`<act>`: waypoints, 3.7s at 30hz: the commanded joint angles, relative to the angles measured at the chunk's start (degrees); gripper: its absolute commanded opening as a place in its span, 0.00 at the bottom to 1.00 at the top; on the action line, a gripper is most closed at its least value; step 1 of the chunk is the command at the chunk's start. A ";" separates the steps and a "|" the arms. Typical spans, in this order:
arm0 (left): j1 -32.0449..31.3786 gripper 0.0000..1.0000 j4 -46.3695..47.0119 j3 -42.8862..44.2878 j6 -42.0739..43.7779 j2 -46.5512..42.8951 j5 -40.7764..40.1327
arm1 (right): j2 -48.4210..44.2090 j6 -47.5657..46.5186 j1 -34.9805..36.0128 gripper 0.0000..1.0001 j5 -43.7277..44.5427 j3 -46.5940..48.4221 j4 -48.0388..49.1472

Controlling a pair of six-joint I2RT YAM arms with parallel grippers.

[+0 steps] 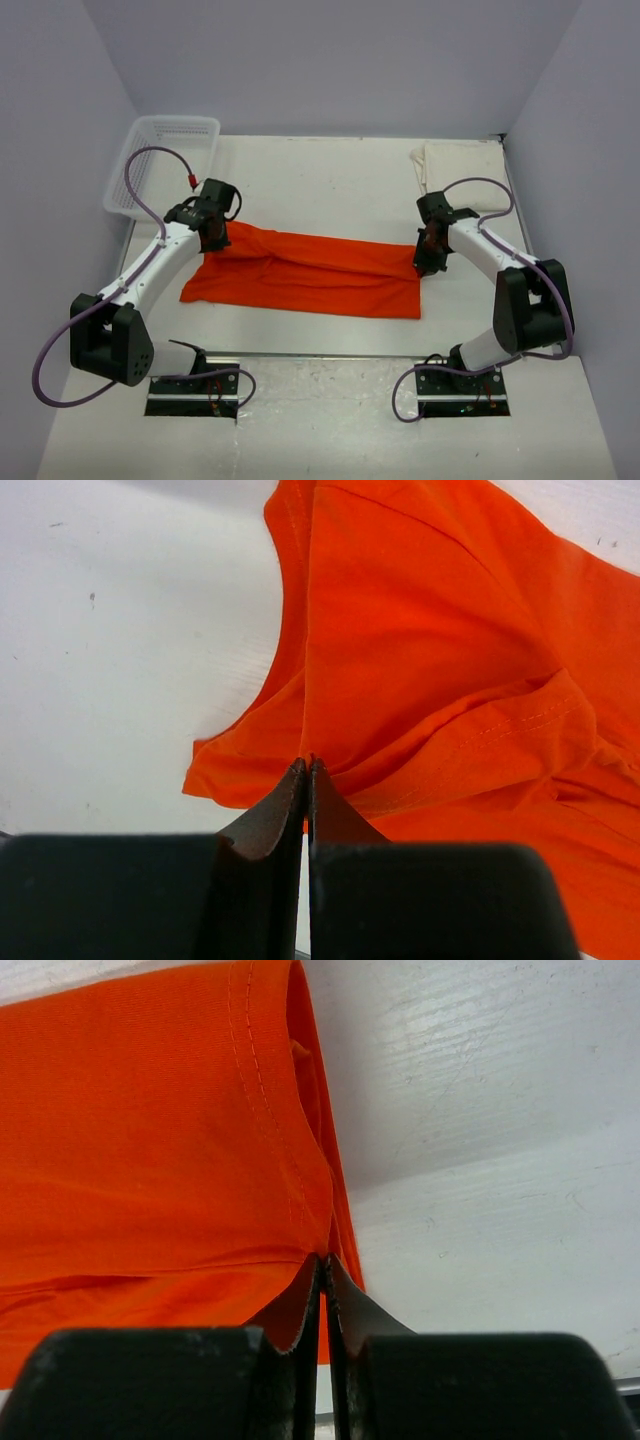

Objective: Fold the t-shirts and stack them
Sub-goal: Fold the other side of the tshirt into a rectangle

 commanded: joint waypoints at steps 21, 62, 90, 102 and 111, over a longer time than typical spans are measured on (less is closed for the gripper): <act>-1.77 0.00 -0.66 -1.05 -2.20 -1.10 -3.11 | -2.20 -2.76 5.70 0.56 -5.30 12.23 -0.77; 5.08 0.00 5.49 19.95 -3.17 20.52 15.34 | 42.29 -9.62 25.22 0.00 -34.78 66.75 -3.42; 8.60 0.00 0.23 21.62 -1.32 39.24 5.59 | 44.93 -1.19 21.35 0.00 -15.11 46.01 -4.38; 10.45 0.00 0.84 23.11 -0.44 37.23 3.22 | 38.16 -3.91 15.64 0.00 -16.77 39.23 -0.06; 9.14 0.00 1.98 24.61 0.61 34.68 5.68 | 32.71 -7.78 15.72 0.00 -17.04 41.87 1.25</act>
